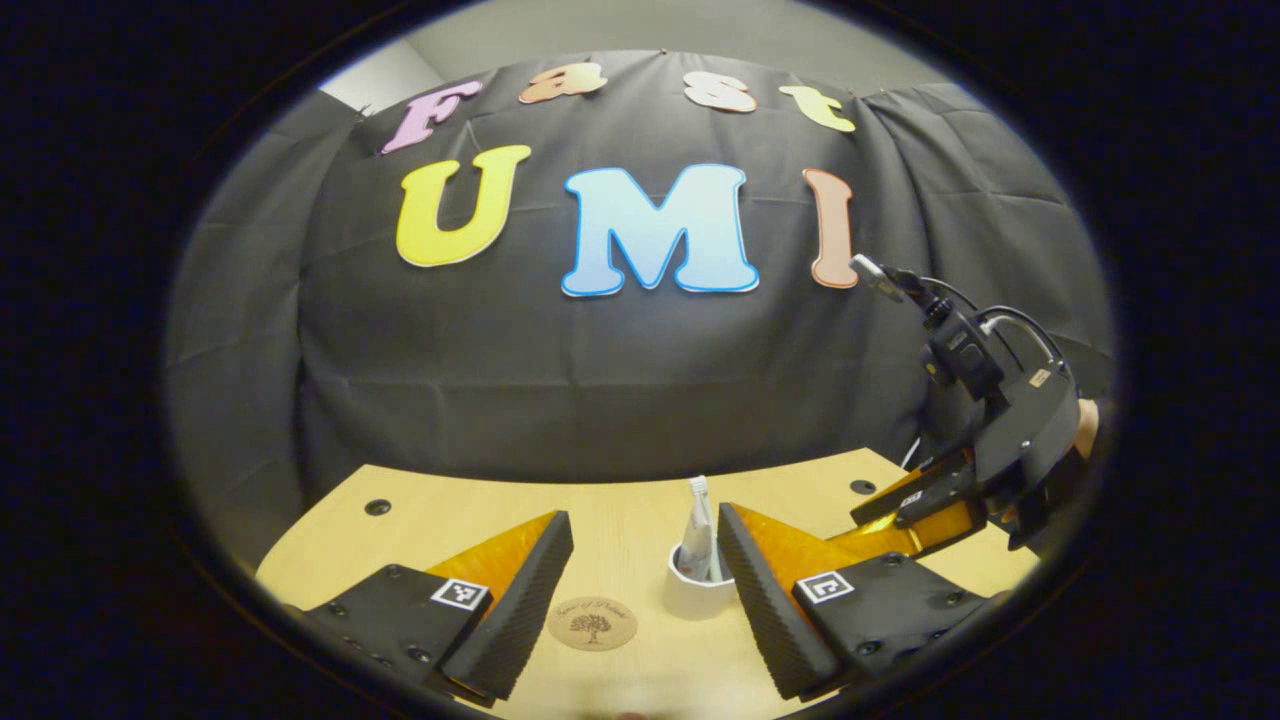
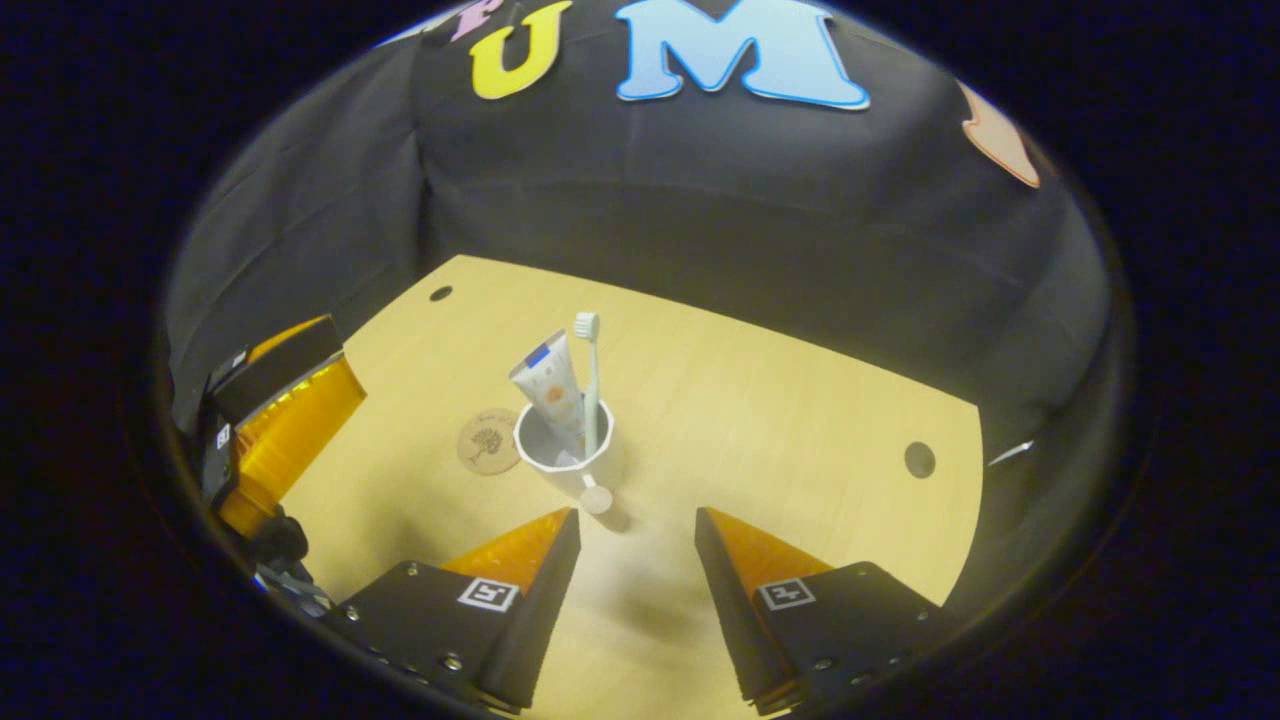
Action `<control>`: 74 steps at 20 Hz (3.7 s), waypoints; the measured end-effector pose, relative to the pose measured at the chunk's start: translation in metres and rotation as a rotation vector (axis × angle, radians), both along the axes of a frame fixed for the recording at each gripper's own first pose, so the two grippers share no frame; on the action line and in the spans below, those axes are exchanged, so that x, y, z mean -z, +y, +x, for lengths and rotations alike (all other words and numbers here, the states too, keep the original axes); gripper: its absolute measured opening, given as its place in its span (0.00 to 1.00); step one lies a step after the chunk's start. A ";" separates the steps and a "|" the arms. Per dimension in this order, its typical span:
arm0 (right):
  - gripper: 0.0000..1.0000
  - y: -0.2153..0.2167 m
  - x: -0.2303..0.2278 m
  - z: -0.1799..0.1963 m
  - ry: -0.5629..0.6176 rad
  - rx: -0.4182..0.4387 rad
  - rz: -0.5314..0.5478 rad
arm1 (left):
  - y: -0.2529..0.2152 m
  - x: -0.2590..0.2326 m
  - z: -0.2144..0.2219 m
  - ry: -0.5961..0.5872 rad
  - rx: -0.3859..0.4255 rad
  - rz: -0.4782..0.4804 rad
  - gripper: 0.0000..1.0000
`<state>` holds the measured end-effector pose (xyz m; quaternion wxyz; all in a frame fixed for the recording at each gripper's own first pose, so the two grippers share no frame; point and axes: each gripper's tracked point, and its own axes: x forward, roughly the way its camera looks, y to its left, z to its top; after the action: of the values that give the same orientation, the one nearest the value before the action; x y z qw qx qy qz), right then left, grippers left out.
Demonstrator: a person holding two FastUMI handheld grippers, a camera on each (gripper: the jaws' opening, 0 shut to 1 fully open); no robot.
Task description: Put the toothbrush and toothpaste on the desktop into the cup, then pick up the cup and place it on the coaster on the desktop.
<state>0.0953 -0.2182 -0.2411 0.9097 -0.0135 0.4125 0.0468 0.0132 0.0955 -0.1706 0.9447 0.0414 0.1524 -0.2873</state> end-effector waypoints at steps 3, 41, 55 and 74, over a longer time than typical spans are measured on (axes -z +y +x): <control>0.96 0.013 0.004 0.008 0.055 -0.109 -0.058 | 0.022 -0.002 0.000 -0.007 -0.026 0.013 0.98; 0.18 0.040 0.095 0.055 0.359 -0.249 -0.154 | 0.104 0.011 0.019 0.014 -0.174 0.078 0.96; 0.18 0.067 0.078 0.059 0.315 -0.242 -0.080 | 0.116 0.013 0.019 0.020 -0.203 0.066 0.96; 0.18 0.156 0.077 0.078 0.315 -0.332 -0.098 | 0.184 0.009 0.011 0.026 -0.288 0.072 0.96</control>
<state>0.1735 -0.0619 -0.3184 0.8120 -0.1177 0.5434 0.1774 0.0243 0.2795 -0.1796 0.9720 0.0490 0.1792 -0.1435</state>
